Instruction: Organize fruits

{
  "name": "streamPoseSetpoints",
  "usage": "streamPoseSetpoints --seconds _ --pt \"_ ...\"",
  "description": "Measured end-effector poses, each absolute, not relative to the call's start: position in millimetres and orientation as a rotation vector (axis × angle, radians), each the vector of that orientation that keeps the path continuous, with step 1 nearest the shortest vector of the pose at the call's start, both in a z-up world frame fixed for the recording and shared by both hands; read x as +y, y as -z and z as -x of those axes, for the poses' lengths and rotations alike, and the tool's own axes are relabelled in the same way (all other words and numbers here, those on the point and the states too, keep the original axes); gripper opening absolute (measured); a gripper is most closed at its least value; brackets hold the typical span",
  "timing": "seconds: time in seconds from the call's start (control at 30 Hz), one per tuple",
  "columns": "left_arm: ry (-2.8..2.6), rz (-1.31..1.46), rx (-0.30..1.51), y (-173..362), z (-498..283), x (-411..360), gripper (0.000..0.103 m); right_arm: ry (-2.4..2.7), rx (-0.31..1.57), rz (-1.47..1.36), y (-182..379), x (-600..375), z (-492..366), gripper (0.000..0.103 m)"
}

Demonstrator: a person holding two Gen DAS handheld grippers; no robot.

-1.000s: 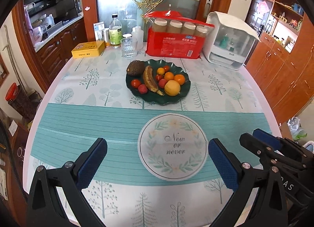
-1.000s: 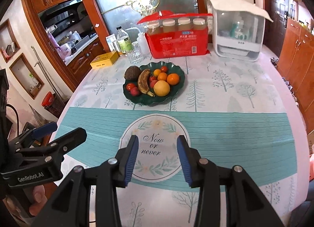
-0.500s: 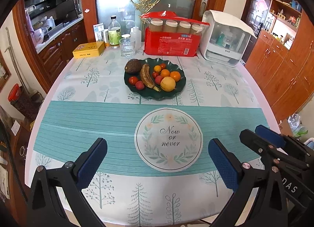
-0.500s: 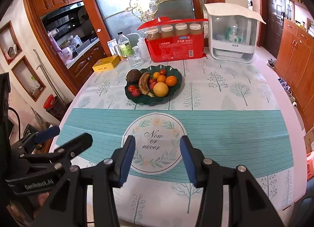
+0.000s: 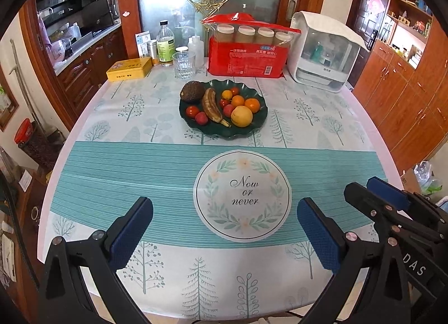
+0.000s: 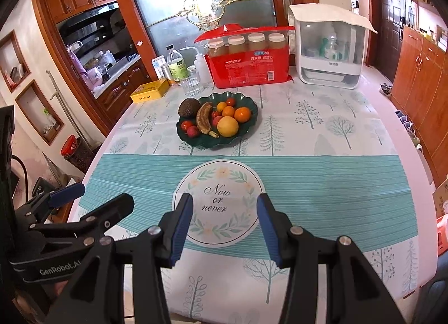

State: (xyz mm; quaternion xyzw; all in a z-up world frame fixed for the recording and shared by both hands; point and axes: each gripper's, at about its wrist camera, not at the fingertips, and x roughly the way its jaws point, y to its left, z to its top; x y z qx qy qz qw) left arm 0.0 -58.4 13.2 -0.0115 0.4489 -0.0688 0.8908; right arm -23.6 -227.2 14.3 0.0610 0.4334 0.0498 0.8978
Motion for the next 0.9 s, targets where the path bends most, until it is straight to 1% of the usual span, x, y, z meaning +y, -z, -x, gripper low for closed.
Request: streamPoseSetpoints --seconds 0.9 --pt "0.132 0.03 0.942 -10.5 -0.4 -49.8 0.102 -0.108 0.905 -0.14 -9.6 -219.8 23.8 0.048"
